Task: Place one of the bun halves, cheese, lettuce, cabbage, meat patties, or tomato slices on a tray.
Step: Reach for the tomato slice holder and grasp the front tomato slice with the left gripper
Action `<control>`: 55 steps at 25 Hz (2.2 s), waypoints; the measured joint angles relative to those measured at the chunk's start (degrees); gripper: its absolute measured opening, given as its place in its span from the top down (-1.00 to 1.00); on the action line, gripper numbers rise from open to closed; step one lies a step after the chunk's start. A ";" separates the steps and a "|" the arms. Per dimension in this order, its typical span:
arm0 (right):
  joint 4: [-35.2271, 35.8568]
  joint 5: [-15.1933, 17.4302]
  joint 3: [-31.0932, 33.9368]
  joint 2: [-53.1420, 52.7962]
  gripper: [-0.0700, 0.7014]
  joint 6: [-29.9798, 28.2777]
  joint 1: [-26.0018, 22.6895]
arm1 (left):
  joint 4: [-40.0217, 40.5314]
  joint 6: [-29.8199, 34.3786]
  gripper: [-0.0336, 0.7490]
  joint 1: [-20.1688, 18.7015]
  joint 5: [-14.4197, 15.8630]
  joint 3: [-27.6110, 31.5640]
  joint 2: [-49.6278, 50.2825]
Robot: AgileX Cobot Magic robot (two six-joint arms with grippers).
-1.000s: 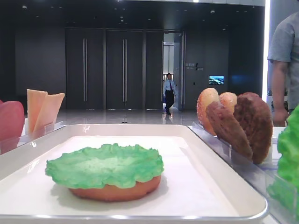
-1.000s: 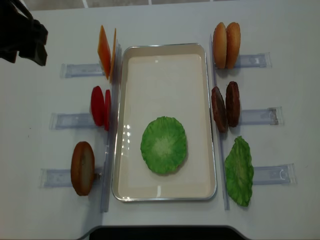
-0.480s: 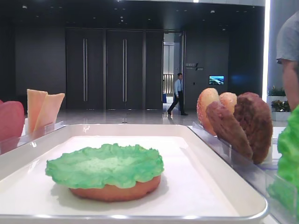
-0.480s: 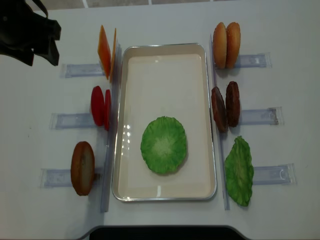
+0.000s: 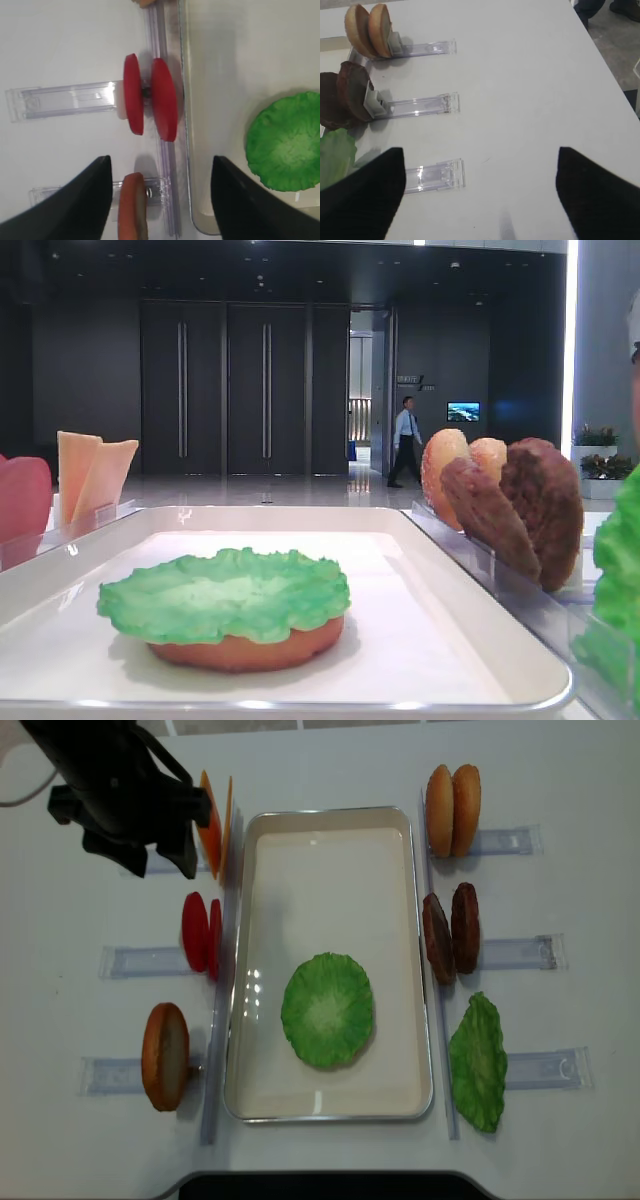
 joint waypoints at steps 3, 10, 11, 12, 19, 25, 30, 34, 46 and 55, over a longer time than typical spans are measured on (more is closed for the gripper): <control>0.00 0.00 0.01 0.00 -0.69 0.00 0.00 | 0.15 -1.59 -0.30 -2.85 -0.05 0.00 1.79; 0.00 0.00 0.01 0.00 -0.69 0.00 0.00 | 0.51 -2.78 -0.30 -4.15 -0.75 0.00 3.51; 0.00 0.00 0.01 0.00 -0.69 0.00 0.00 | 0.73 -2.85 -0.30 -4.15 -1.44 0.00 3.51; 0.00 0.00 0.01 0.00 -0.69 0.00 0.00 | 0.72 -2.90 -0.29 -4.15 -1.99 0.00 3.63; 0.00 0.00 0.01 0.00 -0.69 0.00 0.00 | 1.05 -3.70 -0.29 -4.15 -2.97 -0.11 7.43; 0.00 0.00 0.01 0.00 -0.69 0.00 0.00 | 3.13 -4.98 -0.29 -4.15 -3.01 -0.11 9.65; 0.00 0.00 0.01 0.00 -0.69 0.00 0.00 | 3.98 -5.41 -0.29 -4.15 -3.08 -0.11 11.52; 0.00 0.00 0.01 0.00 -0.69 0.00 0.00 | 4.49 -5.62 -0.29 -4.15 -3.26 -0.11 12.80; 0.00 0.00 0.01 0.00 -0.69 0.00 0.00 | 4.78 -5.62 -0.29 -4.15 -4.92 -0.11 16.66; 0.00 0.00 0.01 0.00 -0.69 0.00 0.00 | 4.83 -5.62 -0.29 -4.15 -5.79 -0.11 18.64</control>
